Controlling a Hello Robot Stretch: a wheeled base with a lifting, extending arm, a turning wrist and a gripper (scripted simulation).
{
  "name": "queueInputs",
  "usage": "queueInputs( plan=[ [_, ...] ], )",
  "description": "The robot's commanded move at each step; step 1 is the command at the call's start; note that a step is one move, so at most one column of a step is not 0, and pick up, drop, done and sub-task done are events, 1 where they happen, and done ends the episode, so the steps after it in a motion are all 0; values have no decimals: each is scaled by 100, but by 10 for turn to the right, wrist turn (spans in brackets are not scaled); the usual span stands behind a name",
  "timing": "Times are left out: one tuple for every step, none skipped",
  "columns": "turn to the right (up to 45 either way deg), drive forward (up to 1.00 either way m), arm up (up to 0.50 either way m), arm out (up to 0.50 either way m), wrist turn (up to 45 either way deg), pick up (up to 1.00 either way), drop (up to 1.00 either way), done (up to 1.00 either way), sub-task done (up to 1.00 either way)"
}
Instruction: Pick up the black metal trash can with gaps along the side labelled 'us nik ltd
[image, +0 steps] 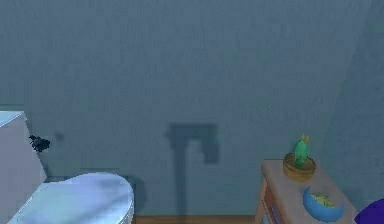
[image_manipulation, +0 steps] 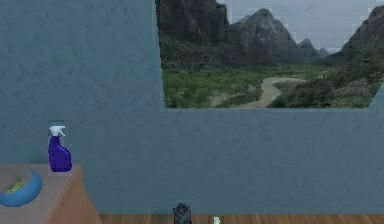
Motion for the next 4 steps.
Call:
queueInputs(
  plan=[
    [0, 0, 8, 0, 0, 0, 0, 0, 0],
    [0, 0, 0, 34, 0, 0, 0, 0, 0],
    [0, 0, 0, 0, 450, 0, 0, 0, 0],
    [0, 0, 0, 0, 450, 0, 0, 0, 0]
  ],
)
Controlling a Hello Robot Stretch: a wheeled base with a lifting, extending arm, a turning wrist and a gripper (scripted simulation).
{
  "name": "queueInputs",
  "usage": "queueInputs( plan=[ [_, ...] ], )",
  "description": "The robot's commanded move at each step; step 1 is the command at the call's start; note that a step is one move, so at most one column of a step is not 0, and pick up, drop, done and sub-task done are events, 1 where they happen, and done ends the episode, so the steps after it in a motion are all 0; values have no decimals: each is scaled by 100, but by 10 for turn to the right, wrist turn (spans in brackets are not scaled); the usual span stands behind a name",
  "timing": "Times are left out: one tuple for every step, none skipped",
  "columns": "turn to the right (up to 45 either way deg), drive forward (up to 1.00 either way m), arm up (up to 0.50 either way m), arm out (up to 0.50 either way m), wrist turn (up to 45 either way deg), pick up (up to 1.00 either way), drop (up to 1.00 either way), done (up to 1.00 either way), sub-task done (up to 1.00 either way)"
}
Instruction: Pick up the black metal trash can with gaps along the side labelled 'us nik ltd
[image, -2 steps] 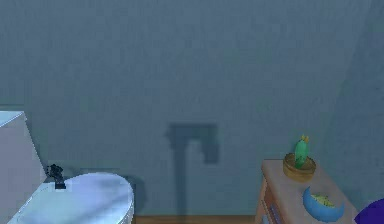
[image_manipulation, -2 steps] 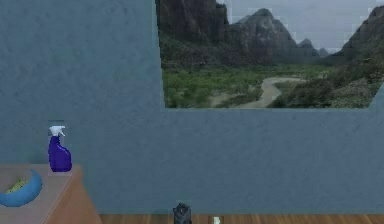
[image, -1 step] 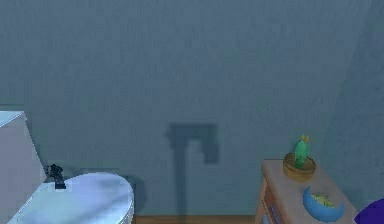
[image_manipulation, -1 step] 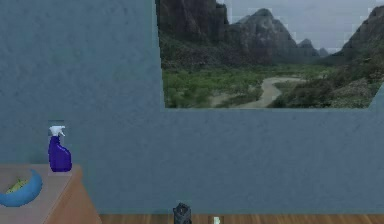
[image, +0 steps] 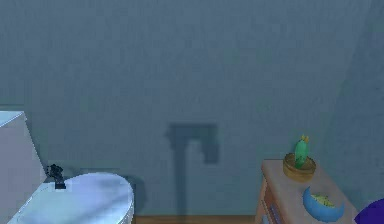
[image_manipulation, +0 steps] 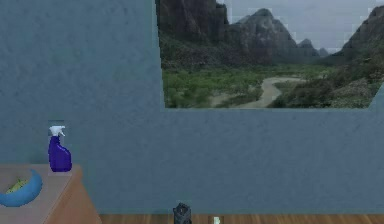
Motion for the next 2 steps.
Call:
queueInputs(
  plan=[
    [0, 0, 0, 0, 450, 0, 0, 0, 0],
    [0, 0, 0, 0, 420, 0, 0, 0, 0]
  ],
)
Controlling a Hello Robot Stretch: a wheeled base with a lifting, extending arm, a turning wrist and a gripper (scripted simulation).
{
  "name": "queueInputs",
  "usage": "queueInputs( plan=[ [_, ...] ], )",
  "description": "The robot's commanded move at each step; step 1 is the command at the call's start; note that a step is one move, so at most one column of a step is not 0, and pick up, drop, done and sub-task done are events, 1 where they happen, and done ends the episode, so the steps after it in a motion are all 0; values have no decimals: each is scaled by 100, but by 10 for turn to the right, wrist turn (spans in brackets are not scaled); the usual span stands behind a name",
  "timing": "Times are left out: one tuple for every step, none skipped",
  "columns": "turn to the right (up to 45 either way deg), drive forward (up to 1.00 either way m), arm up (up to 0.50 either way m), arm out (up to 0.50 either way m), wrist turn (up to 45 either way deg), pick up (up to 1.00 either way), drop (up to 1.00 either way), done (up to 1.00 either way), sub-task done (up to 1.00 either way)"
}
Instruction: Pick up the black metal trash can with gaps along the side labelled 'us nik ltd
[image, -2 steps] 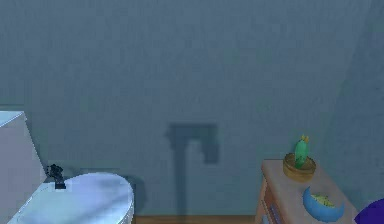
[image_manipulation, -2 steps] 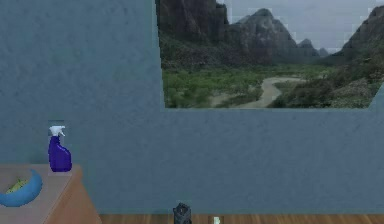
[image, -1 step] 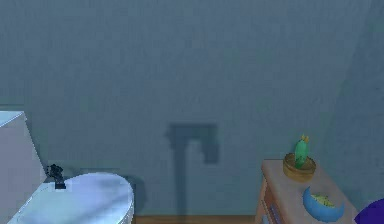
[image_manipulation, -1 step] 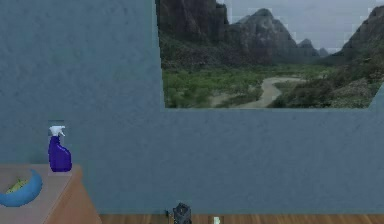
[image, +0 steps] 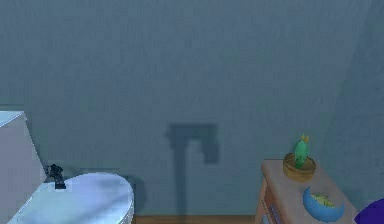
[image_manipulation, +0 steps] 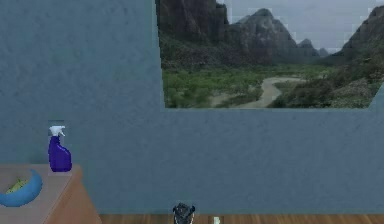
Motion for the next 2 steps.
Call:
queueInputs(
  plan=[
    [0, 0, -30, 0, 0, 0, 0, 0, 0],
    [0, 0, 0, 0, 0, 100, 0, 0, 0]
  ],
)
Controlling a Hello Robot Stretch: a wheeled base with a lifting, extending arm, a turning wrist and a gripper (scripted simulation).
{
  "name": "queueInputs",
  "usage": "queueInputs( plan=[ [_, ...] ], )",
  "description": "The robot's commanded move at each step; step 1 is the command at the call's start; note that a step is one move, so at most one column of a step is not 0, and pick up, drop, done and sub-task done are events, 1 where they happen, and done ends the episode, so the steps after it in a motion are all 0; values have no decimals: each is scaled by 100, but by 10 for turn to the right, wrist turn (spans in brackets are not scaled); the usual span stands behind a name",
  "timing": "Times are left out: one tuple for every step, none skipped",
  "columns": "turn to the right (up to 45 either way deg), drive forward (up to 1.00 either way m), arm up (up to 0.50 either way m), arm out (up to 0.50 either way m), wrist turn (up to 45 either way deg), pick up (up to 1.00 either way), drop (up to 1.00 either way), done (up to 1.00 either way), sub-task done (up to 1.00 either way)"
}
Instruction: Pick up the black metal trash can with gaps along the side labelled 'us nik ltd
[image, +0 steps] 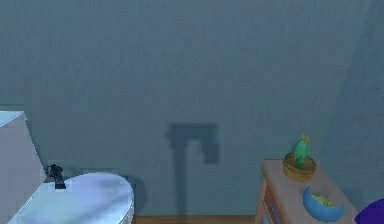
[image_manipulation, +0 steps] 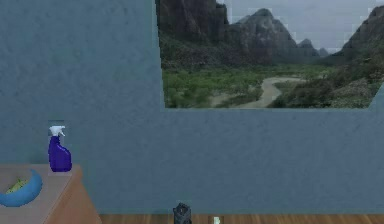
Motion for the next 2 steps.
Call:
queueInputs(
  plan=[
    [0, 0, 10, 0, 0, 0, 0, 0, 0],
    [0, 0, 0, 0, 0, 0, 0, 100, 0]
  ],
)
